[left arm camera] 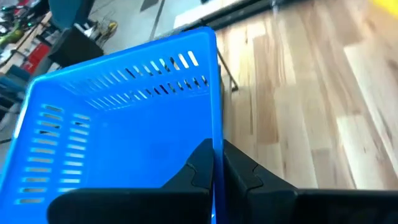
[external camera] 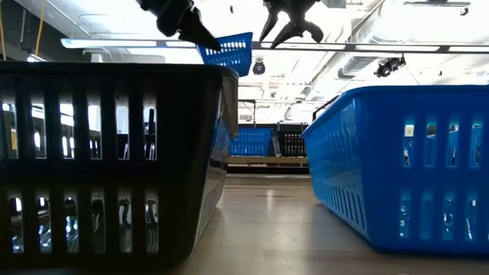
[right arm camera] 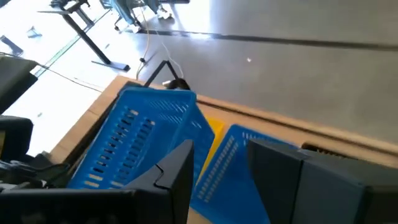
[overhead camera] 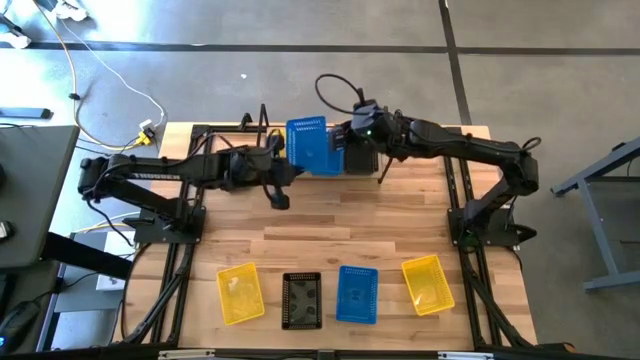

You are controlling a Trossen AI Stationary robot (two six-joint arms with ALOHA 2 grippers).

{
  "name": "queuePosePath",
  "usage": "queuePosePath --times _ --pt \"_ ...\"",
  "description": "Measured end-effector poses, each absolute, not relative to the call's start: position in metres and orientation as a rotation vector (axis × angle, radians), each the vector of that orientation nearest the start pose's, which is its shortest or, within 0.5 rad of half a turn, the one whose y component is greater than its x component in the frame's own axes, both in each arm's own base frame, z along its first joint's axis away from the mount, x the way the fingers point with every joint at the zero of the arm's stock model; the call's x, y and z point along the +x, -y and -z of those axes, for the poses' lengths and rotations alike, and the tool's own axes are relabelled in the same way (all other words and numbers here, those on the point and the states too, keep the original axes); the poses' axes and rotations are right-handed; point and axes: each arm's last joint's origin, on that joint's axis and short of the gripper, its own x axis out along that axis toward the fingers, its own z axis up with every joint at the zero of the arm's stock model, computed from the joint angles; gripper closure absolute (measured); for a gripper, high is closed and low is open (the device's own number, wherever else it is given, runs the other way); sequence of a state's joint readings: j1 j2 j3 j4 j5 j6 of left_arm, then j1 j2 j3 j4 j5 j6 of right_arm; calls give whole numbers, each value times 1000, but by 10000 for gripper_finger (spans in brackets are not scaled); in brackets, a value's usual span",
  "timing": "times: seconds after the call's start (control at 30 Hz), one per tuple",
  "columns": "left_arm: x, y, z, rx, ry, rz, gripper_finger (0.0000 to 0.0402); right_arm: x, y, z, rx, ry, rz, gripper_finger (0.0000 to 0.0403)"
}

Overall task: Stack baskets on shelf by color
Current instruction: Stack the top blue basket on top of the blue basket on the shelf

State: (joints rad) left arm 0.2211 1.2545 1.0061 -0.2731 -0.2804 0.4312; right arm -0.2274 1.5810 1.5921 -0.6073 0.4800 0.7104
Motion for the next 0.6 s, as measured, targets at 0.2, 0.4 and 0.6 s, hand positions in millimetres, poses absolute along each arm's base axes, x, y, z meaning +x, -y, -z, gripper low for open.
queuePosePath --times 0.2,0.4,0.6 --pt "263 -92 -312 375 -519 -342 401 325 102 -382 535 -364 830 268" --pt "261 -112 -310 339 -490 -323 401 322 112 -382 535 -377 821 268" --pt "270 -126 -294 306 -519 -284 401 318 124 -382 542 -367 859 268"
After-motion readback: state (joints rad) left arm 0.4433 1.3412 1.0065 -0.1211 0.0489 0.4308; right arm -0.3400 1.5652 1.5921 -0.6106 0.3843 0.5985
